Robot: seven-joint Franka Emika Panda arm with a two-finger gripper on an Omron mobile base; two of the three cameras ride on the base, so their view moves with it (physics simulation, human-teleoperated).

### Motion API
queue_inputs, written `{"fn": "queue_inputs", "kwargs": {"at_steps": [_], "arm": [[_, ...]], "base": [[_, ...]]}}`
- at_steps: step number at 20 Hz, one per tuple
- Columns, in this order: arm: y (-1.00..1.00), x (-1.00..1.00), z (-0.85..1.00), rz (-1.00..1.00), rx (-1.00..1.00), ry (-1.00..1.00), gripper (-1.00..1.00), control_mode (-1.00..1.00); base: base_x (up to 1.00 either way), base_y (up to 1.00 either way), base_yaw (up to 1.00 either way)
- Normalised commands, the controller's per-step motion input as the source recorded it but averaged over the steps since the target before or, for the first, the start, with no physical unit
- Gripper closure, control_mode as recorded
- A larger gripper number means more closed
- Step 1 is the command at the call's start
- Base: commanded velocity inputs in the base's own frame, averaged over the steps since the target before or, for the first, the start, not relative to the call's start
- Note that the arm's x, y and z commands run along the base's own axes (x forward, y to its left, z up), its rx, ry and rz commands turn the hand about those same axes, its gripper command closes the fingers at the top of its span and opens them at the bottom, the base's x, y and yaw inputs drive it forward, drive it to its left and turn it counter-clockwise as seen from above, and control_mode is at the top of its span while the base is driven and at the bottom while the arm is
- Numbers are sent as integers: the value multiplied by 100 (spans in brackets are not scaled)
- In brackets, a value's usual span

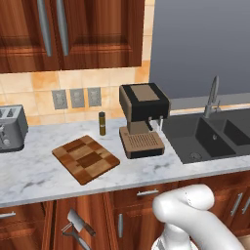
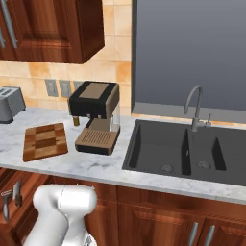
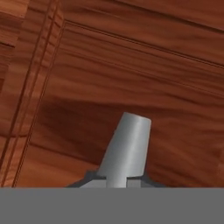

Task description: Open the drawer on the left and place the cutting tools on the cutting board.

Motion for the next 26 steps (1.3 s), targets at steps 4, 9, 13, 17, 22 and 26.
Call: {"fn": "queue_inputs", "kwargs": {"at_steps": [4,9,13,17,22,26], "arm": [[-7,-100,0,0,0,3,-100,-100],[-2,-100,22,0,-2,15,-100,-100],[-15,-100,29,0,0,18,-100,-100],[-7,-93,35,-3,0,25,-100,-100],[-11,-69,66,-4,0,34,-100,-100],[-6,-13,88,-7,0,36,-100,-100]], "base": [[0,0,0],[0,0,0],[0,0,0],[0,0,0],[0,0,0],[0,0,0]]}}
